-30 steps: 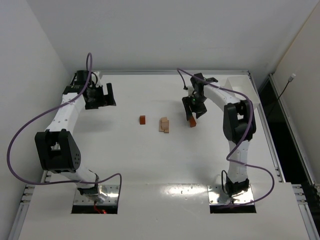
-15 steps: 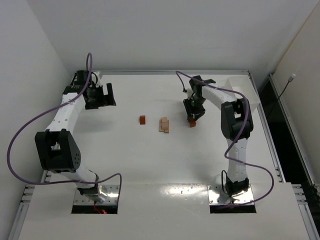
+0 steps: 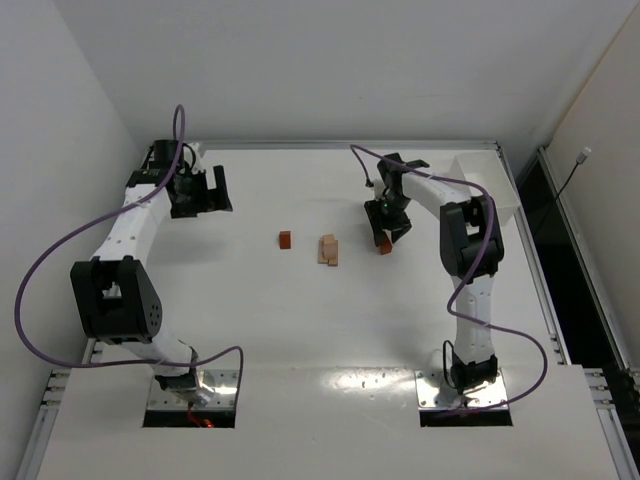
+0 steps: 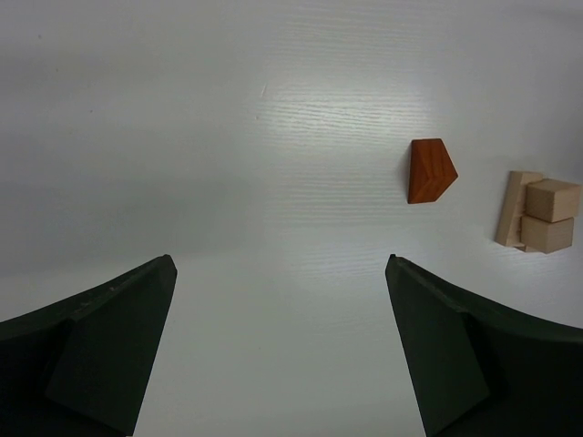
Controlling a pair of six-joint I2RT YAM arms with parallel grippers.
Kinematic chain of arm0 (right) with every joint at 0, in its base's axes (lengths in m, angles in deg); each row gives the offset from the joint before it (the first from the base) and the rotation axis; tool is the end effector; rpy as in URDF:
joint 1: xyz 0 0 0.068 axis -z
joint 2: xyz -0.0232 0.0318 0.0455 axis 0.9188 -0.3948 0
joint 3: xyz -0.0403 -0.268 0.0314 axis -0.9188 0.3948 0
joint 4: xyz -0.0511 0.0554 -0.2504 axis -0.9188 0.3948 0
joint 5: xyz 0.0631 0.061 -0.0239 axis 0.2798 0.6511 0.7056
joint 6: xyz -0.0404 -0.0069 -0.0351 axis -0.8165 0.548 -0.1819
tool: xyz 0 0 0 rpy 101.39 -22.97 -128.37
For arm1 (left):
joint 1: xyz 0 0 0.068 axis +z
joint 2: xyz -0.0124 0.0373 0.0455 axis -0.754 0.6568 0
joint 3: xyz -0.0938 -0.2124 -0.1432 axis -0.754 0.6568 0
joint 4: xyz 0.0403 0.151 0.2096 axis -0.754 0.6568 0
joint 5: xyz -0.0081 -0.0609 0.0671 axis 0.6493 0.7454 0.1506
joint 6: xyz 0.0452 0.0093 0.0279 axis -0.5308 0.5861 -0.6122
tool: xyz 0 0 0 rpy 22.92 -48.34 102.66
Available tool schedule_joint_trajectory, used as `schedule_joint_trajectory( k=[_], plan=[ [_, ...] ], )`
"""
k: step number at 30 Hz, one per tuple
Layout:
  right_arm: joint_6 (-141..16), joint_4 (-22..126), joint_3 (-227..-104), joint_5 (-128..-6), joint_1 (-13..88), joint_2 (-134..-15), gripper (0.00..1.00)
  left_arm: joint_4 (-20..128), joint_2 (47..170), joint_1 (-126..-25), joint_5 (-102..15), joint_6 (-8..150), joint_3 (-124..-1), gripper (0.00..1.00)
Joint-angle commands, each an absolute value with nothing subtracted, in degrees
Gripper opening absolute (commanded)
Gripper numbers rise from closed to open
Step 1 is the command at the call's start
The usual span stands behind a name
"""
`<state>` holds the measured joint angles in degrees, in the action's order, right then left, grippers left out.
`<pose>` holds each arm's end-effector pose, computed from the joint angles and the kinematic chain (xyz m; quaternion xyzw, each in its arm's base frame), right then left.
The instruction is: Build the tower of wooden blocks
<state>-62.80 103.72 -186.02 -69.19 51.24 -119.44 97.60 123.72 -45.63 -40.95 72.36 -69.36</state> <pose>0.4162 0.1193 0.1466 -0.0823 0.9930 0.0636 0.0563 0.3411 0.0130 0.2982 -0.1002 0.9401 -0.1139 0.3053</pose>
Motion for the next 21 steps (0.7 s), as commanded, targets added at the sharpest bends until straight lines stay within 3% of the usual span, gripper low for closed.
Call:
schedule_joint_trajectory(
  k=[1, 2, 4, 5, 7, 13, 21],
  plan=[
    [-62.8, 102.9, -187.9, -70.5, 51.3, -119.4, 0.46, 97.4, 123.6, -45.7, -39.9, 72.0, -70.9, 1.0],
    [-62.8, 102.9, -187.9, -70.6, 51.3, -119.4, 0.34, 97.4, 123.6, -45.7, -39.9, 72.0, -70.9, 1.0],
    [-62.8, 102.9, -187.9, -71.1, 51.3, -119.4, 0.25, 97.4, 123.6, -45.7, -39.9, 72.0, -70.9, 1.0],
    [-63.3, 102.9, -187.9, -71.1, 51.3, -119.4, 0.13, 97.4, 123.6, -45.7, -39.9, 72.0, -70.9, 1.0],
    [-63.3, 102.9, -187.9, -71.1, 51.3, -119.4, 0.0, 97.4, 123.6, -45.7, -39.9, 72.0, -70.9, 1.0],
    [-57.9, 103.7, -191.9, -72.4, 49.9, -112.9, 0.0, 95.5, 119.2, -46.2, -42.4, 71.4, -68.1, 1.0],
    [-43.9, 105.4, -194.7, -74.9, 44.4, -100.3, 0.0, 91.0, 110.0, -47.7, -55.0, 83.3, -57.6, 1.0]
  ],
)
